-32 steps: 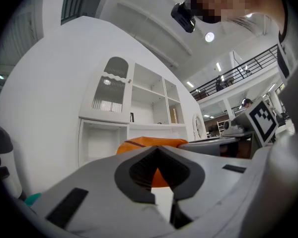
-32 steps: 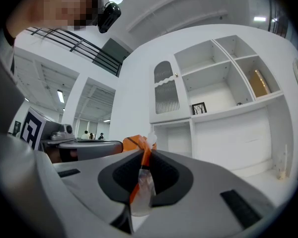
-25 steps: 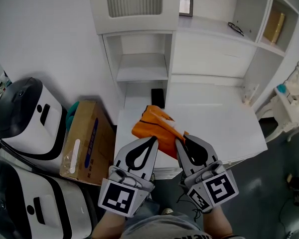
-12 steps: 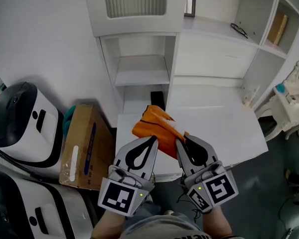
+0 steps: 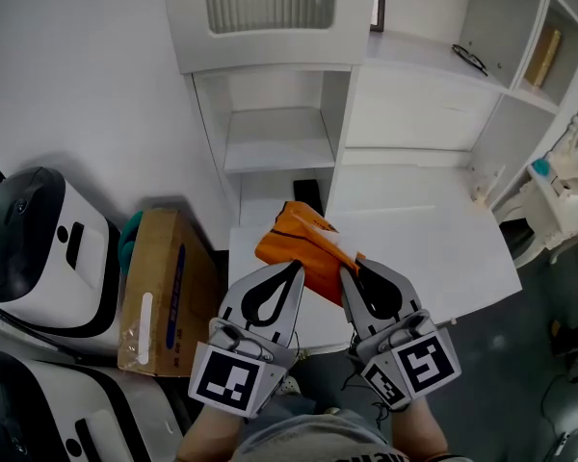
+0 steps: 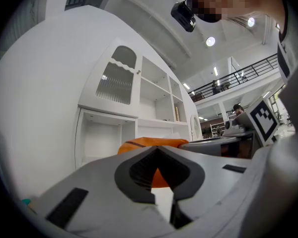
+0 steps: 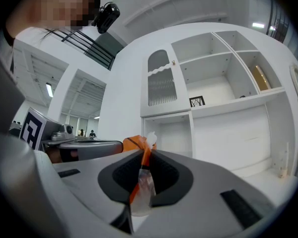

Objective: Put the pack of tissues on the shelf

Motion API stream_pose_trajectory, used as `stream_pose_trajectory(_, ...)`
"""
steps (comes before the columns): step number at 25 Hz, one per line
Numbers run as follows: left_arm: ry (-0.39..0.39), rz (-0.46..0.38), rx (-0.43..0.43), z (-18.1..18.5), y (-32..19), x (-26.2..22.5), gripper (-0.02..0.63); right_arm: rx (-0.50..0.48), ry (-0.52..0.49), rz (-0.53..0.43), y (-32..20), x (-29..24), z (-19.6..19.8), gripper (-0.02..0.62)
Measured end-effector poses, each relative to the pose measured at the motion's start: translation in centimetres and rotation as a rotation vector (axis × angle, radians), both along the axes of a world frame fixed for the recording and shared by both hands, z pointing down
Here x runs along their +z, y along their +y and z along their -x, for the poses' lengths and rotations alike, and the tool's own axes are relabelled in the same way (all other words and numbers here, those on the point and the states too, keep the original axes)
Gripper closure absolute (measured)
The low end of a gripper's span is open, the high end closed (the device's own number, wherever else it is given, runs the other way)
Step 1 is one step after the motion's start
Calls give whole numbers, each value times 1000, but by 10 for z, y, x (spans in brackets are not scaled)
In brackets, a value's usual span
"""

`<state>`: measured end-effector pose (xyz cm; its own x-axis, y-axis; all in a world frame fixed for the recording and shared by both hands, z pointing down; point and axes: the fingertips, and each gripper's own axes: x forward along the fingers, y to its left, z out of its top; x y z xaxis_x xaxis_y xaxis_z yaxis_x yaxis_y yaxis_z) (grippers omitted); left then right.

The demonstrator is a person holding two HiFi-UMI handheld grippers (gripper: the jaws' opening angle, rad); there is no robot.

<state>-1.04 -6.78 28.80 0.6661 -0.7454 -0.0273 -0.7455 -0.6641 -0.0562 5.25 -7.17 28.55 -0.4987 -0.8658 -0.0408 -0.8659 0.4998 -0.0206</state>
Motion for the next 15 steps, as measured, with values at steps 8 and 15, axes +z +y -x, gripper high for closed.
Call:
stream_pose_trajectory(8,17,4,44,12,-18,3,566,43,3,1,-13,1,13,554)
stream_pose_trajectory(15,36,22,78,12,-31,4,566,82,20,16,-22,-1,11,554)
